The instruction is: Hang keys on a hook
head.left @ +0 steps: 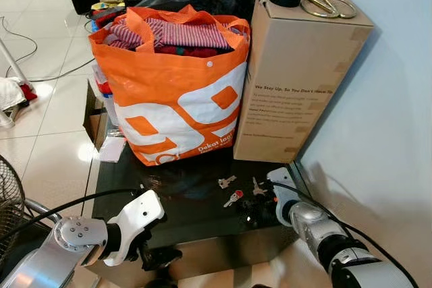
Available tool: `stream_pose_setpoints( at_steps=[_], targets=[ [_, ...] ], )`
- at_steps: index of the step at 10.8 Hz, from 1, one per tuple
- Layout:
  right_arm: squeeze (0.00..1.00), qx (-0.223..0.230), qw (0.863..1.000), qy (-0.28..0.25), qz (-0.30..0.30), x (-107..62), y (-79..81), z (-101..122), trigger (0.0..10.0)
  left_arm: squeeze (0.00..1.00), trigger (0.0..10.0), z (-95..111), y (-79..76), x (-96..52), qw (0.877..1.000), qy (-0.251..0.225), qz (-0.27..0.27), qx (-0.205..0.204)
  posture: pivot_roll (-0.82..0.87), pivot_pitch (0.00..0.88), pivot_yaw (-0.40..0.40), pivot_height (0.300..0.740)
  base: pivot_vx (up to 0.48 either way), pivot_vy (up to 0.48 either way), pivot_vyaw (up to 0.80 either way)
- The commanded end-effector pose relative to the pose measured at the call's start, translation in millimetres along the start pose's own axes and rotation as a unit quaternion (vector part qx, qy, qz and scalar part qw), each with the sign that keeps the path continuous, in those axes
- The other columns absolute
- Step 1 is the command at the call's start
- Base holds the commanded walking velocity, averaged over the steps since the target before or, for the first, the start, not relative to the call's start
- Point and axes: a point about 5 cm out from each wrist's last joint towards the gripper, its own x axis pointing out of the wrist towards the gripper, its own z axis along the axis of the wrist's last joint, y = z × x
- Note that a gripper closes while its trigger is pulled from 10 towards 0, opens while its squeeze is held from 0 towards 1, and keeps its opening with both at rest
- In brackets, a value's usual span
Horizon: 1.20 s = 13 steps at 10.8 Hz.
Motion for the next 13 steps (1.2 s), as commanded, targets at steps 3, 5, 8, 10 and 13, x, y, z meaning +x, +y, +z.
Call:
stream_pose_setpoints(
  at_steps=[3,5,8,10,13],
  targets=[
    [0.0,-0.009,1.0,0.024,-0.013,-1.6,-5.8,-5.5,4.8,0.04,10.0,1.0,-2.2,-4.3,1.0,0.001,-0.001,0.003,0.15,0.053,-0.07,0.74,0.0,0.0,0.0],
    [0.0,-0.006,1.0,0.023,0.001,-1.2,-2.5,-6.1,1.5,0.04,10.0,0.9,-2.8,-3.5,1.0,0.001,-0.002,0.002,0.14,0.053,-0.068,0.74,0.0,0.0,0.0],
    [0.0,-0.002,1.0,0.021,0.009,-0.9,-0.5,-6.5,0.2,0.04,10.0,1.3,-2.4,-2.6,1.0,0.0,-0.002,0.002,0.14,0.052,-0.067,0.74,0.0,0.0,0.0],
    [0.0,0.002,1.0,0.017,0.011,-0.9,-0.9,-5.2,0.0,0.04,10.0,0.6,-0.2,-0.8,1.0,-0.001,0.0,0.002,0.14,0.026,-0.069,0.74,0.0,0.0,0.0],
    [0.0,0.013,1.0,0.004,0.018,-1.4,-2.9,-1.1,0.0,0.04,10.0,2.8,6.8,7.5,1.0,-0.012,0.011,0.003,0.11,0.0,-0.067,0.74,0.0,0.0,0.0]
  ],
)
